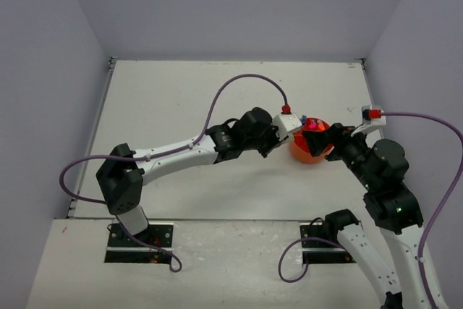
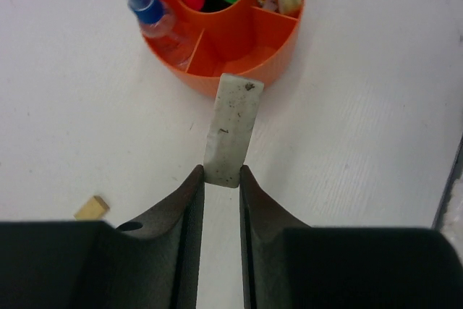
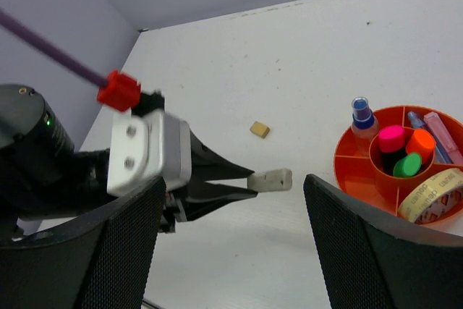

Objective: Sort the stationery into containers
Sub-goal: Place the stationery in the storage box.

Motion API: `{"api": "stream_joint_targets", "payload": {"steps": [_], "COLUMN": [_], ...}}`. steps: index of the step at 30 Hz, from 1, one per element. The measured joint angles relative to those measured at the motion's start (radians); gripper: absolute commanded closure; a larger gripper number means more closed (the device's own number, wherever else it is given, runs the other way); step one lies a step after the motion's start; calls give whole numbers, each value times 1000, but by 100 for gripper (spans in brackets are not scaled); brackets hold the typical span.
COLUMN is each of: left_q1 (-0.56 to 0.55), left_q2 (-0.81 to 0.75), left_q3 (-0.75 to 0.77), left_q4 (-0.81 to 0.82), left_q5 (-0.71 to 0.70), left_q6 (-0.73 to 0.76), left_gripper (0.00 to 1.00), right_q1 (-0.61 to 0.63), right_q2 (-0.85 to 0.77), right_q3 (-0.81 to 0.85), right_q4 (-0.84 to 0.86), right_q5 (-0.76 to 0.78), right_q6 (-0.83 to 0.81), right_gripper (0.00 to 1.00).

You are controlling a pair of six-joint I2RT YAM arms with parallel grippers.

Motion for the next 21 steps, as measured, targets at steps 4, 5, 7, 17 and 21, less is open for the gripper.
{"api": "stream_joint_targets", "payload": {"steps": [4, 5, 7, 17, 21], "left_q1": [-30, -28, -29, -31, -31], "left_q2": [-2, 5, 39, 209, 253], "left_q3": [-31, -22, 21, 105, 118], "left_q4": [66, 71, 85, 152, 176], "left_q5": [14, 15, 18, -2, -1], "left_q6": [174, 218, 292, 550, 603], "left_gripper": [100, 100, 100, 100, 100], "right_q1": [0, 0, 0, 0, 0], "right_q2": [-27, -32, -40, -102, -121], "right_q3": [13, 18, 31, 91, 94], "right_q4": [-33, -37, -44, -75, -91], "right_q5": [19, 23, 34, 68, 74], "right_q6": [2, 2, 2, 5, 9], "right_gripper": [20, 20, 20, 20, 20]}}
